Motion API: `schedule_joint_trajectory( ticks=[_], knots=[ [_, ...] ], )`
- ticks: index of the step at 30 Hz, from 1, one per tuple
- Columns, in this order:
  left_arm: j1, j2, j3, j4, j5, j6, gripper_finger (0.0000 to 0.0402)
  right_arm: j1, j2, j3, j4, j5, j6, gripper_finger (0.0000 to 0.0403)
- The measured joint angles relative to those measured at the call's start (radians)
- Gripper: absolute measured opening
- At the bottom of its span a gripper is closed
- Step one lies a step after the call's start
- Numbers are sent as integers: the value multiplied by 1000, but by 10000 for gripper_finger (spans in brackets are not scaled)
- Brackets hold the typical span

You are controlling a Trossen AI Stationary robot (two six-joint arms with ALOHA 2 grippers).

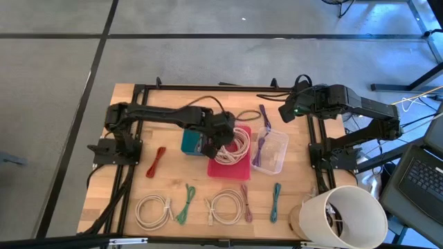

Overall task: Pick & Place USB Port
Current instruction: Put the light pink charger cable into the transparent bin

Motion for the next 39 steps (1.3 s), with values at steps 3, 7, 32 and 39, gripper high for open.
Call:
schedule_joint_trajectory(
  ticks=[3,7,32,39],
  knots=[
    [15,-77,0,3,7,-122,164,0,0,0,0,-23,0,157],
    [63,-198,0,41,69,-314,157,0,0,0,2,-81,17,157],
    [178,-893,0,-60,-115,-467,107,516,297,0,383,-424,591,157],
    [177,-977,0,-60,-114,-466,109,570,459,0,441,-473,796,157]
  ],
)
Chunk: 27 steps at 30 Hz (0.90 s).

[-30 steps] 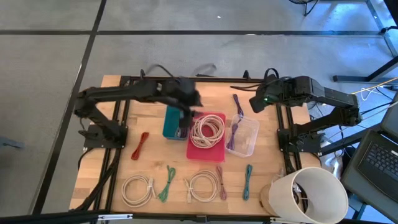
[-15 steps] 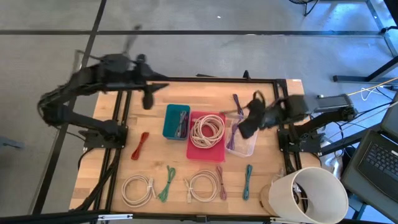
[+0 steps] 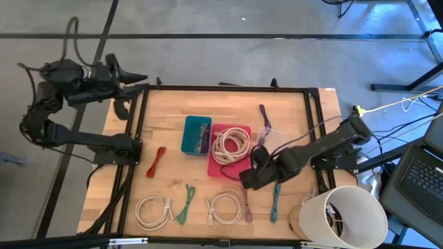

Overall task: Pick & Place USB Port
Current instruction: Put the light pink charger cable into the transparent bin

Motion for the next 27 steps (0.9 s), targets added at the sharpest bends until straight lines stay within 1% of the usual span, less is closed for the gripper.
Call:
schedule_joint_trajectory(
  ticks=[4,10,19,27],
  knots=[
    [0,-25,0,-9,1,-32,109,26,74,0,44,-29,29,157],
    [0,-32,0,-51,2,-35,109,58,163,0,88,-31,29,157],
    [0,-27,-1,-156,2,-34,108,106,237,0,120,-31,54,157],
    [0,-40,-1,-161,0,-60,103,155,293,0,190,-29,105,157]
  ],
)
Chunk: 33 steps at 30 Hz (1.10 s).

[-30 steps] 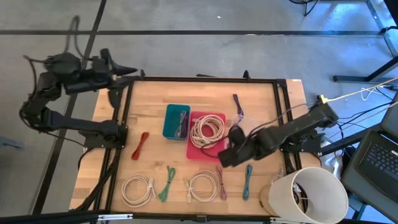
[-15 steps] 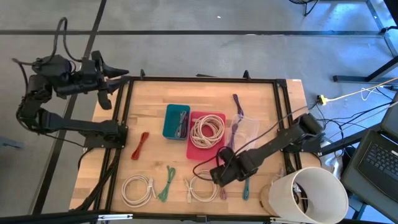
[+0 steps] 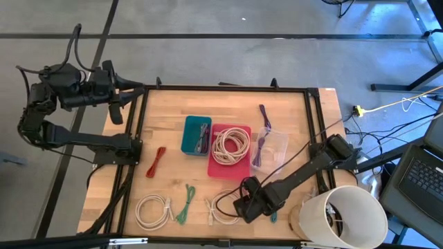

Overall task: Pick & Place USB Port
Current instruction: Put the light pink charger cable into the transparent bin

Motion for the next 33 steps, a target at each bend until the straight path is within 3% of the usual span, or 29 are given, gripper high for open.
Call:
schedule_joint_trajectory(
  ticks=[24,28,33],
  knots=[
    [0,1,0,-1,-24,-30,100,37,105,0,119,9,46,151],
    [0,1,0,-1,-24,-35,100,37,106,0,113,9,43,113],
    [0,2,-13,-10,-33,-37,98,37,106,0,98,9,38,22]
  ],
)
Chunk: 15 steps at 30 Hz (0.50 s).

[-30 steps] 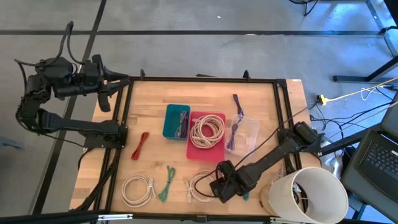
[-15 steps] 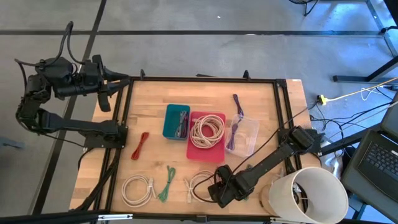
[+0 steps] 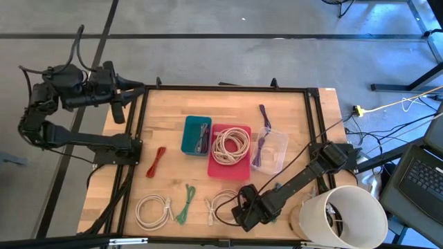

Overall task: Pick & Place USB Port
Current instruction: Put the light pink charger cable into the transparent bin

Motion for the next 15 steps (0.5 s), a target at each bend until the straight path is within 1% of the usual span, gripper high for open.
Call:
schedule_joint_trajectory(
  ticks=[1,7,11,15],
  knots=[
    [0,0,0,-5,-8,-1,98,0,0,0,0,0,0,13],
    [0,4,0,-12,-20,-7,99,2,0,1,-19,-4,0,4],
    [0,2,0,-12,-20,-7,96,12,0,42,-54,-15,0,2],
    [0,1,0,-12,-20,-7,96,26,0,148,-206,-19,0,1]
  ],
)
